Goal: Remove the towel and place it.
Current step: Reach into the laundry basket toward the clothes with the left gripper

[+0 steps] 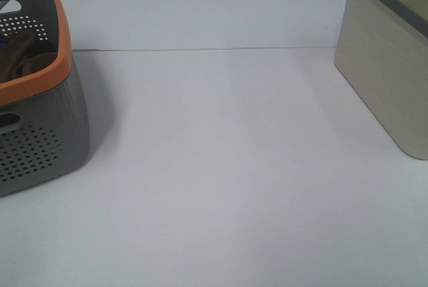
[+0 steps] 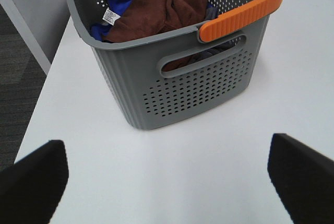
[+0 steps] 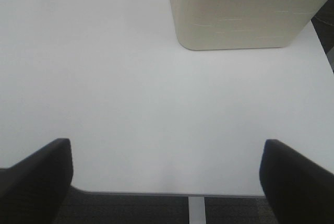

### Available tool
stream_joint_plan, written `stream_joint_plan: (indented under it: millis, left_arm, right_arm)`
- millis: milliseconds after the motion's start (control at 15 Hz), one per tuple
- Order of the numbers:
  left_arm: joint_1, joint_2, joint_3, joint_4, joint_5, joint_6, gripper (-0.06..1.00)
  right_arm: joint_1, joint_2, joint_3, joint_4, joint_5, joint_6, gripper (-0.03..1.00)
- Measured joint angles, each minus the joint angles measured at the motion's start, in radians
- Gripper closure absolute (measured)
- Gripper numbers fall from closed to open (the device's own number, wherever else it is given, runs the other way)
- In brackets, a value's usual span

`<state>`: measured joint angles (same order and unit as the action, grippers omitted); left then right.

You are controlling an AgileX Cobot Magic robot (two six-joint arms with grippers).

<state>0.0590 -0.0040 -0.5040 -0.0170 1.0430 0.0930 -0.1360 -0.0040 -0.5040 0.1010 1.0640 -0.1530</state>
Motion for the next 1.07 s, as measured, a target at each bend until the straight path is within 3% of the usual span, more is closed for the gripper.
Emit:
stream_joint_plan:
  millis: [1067]
  left_arm:
    - [0.0, 0.0, 0.0, 0.003, 0.0, 0.0, -0.05]
  right_arm:
    - [0.0, 0.0, 0.0, 0.0, 0.0, 0.0, 0.11]
